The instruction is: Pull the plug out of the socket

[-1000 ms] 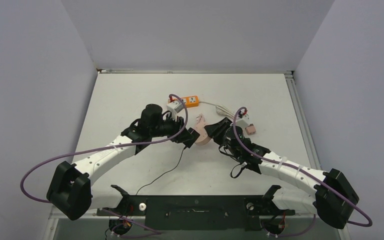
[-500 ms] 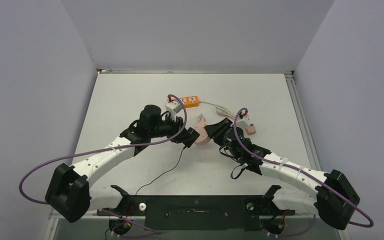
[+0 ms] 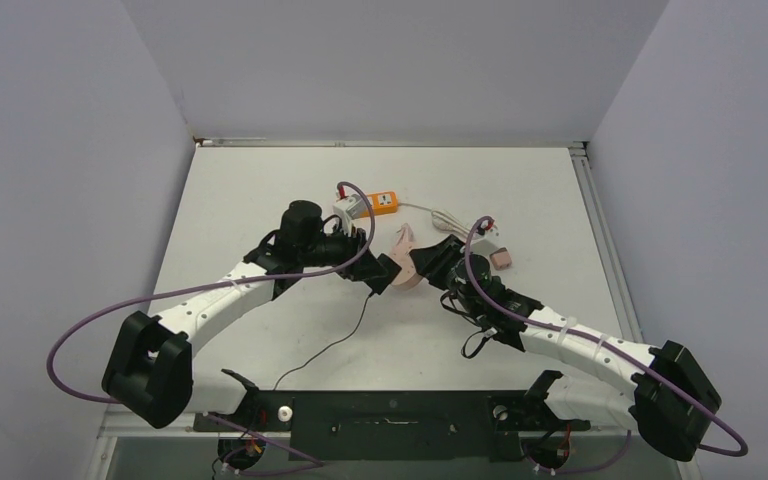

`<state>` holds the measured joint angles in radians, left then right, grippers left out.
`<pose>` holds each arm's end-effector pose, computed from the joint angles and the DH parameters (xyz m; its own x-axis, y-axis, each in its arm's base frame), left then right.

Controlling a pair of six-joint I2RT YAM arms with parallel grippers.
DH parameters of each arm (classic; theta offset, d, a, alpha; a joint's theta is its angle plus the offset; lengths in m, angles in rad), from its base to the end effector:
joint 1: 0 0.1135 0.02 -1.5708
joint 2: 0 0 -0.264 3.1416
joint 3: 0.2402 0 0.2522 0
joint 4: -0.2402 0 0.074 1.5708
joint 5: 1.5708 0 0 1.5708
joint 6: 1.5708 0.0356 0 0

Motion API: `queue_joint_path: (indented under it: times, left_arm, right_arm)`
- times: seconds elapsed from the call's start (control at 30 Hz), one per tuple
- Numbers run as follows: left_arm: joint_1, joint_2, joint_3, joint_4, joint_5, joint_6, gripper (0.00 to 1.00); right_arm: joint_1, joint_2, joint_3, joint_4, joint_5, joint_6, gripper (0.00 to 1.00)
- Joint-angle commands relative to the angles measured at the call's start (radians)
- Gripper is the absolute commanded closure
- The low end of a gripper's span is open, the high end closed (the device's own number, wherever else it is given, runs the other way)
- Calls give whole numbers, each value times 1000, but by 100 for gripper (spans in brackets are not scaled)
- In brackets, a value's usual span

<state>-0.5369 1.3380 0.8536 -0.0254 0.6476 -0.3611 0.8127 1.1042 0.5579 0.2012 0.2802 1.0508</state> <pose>0.2409 -0.1684 0.2594 -0.6963 0.0865 -0.7125 0.6568 0.4773 -0.5838 0.1746 0.1701 0.2367 -0.5659 0.6153 -0.5488 -0.0560 0.6354 0.7702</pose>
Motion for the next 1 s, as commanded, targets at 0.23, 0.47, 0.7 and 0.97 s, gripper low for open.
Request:
queue_joint_path:
  times: [0.23, 0.47, 0.7, 0.97]
  left_arm:
    - [-82, -94, 13, 40, -247, 95, 100]
    - [-109, -139, -10, 50, -301, 124, 100]
    - [-107, -111, 8, 47, -261, 113, 100]
    - [-45, -74, 32, 36, -190, 63, 100]
  right_arm:
    - [-6, -42, -4, 9, 27, 67, 95]
    - [-22, -46, -14, 27, 16, 90, 95]
    - [-23, -48, -19, 43, -1, 92, 95]
    - [-23, -63, -34, 62, -1, 75, 95]
